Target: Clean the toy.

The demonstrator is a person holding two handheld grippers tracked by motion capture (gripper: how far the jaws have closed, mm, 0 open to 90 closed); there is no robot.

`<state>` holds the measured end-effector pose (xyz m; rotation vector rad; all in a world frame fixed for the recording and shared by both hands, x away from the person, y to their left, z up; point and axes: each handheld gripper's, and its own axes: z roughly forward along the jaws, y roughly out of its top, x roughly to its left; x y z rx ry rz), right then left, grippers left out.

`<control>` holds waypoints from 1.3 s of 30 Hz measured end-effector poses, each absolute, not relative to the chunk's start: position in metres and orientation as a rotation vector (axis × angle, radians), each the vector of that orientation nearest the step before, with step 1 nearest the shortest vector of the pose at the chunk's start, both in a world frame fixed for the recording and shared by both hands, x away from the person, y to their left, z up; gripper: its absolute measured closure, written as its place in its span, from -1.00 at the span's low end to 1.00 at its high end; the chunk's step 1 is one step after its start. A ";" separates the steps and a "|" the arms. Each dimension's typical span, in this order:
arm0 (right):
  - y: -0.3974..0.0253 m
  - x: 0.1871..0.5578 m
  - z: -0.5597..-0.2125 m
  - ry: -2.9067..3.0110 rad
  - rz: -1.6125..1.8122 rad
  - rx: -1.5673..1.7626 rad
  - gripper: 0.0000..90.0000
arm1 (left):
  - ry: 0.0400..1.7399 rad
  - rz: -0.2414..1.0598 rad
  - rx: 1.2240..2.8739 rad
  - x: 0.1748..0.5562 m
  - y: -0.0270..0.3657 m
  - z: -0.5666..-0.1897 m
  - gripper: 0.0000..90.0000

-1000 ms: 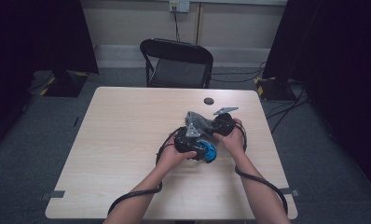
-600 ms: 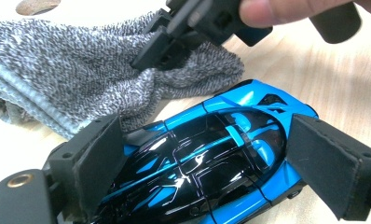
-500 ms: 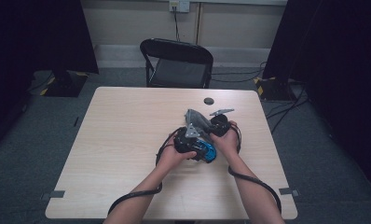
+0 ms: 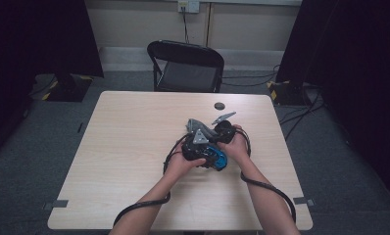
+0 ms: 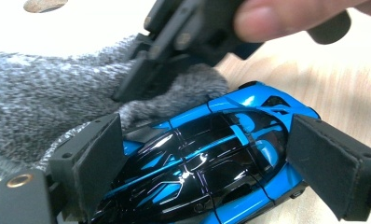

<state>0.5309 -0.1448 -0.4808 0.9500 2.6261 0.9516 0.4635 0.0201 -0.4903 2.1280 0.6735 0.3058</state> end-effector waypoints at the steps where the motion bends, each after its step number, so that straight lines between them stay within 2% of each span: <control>1: -0.146 0.530 -0.480 2.631 0.950 0.943 0.80 | 0.674 0.306 2.128 0.464 0.020 -0.490 -0.76; 13: -0.159 0.522 -0.479 2.683 0.959 0.874 0.80 | 0.688 0.311 2.136 0.464 0.024 -0.489 -0.76; 16: -0.163 0.521 -0.479 2.687 0.984 0.876 0.80 | 0.693 0.322 2.163 0.463 0.026 -0.489 -0.83; 39: -0.192 0.509 -0.478 2.703 0.984 0.874 0.80 | 0.665 0.298 2.173 0.462 0.025 -0.487 -0.75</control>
